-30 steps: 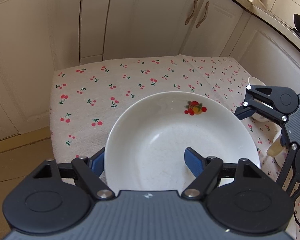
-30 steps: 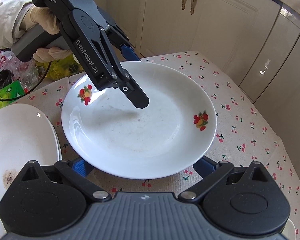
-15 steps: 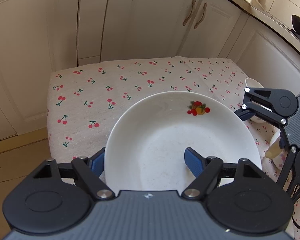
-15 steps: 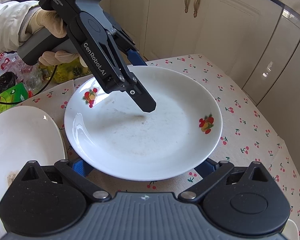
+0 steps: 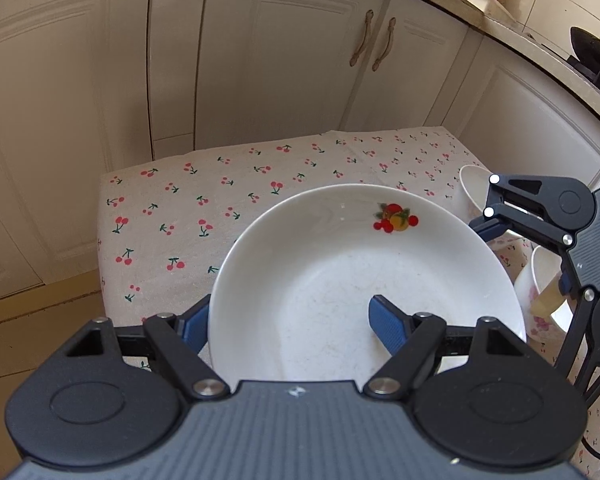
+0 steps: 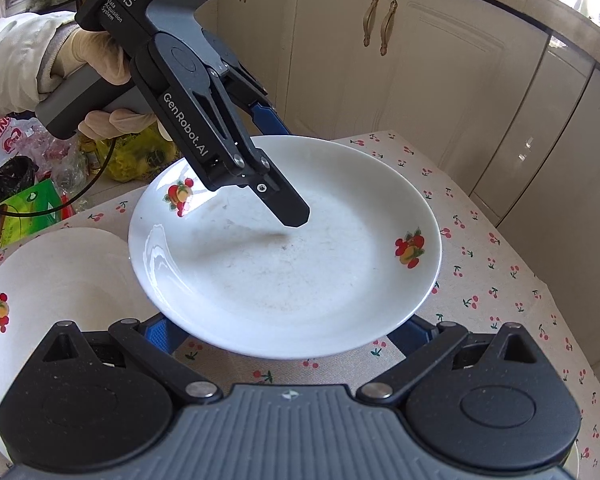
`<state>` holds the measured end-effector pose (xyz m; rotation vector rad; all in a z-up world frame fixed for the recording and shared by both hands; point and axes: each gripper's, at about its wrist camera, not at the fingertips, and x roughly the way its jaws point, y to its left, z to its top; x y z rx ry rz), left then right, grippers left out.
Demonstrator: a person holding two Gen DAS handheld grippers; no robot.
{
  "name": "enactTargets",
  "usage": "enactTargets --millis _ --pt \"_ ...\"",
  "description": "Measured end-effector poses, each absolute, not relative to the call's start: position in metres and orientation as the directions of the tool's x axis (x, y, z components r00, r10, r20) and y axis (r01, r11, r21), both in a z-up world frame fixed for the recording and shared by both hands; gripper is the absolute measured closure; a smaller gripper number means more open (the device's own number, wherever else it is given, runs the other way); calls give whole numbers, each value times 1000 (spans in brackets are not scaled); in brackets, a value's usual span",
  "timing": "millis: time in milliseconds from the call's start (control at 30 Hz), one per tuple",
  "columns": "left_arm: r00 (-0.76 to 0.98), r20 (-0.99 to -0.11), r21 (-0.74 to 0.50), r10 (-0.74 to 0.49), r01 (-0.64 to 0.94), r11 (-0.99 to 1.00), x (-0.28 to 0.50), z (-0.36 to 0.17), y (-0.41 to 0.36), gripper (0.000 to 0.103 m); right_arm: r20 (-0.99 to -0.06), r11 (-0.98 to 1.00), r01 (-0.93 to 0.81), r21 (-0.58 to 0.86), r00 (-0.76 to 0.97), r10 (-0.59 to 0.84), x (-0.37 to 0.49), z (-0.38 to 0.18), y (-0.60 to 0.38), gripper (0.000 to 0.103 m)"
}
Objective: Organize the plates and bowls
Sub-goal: 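Lift the fruit-decal white plate with the left gripper toward the plate stack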
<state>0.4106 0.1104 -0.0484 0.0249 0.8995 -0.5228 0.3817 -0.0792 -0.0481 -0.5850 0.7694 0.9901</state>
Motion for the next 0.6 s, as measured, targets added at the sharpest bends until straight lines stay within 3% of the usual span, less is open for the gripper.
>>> enactTargets --millis 600 --pt "523 -739 -180 -425 454 873 310 -12 95 23 -769 462 -883 -80 350 535 283 -19 -94 0"
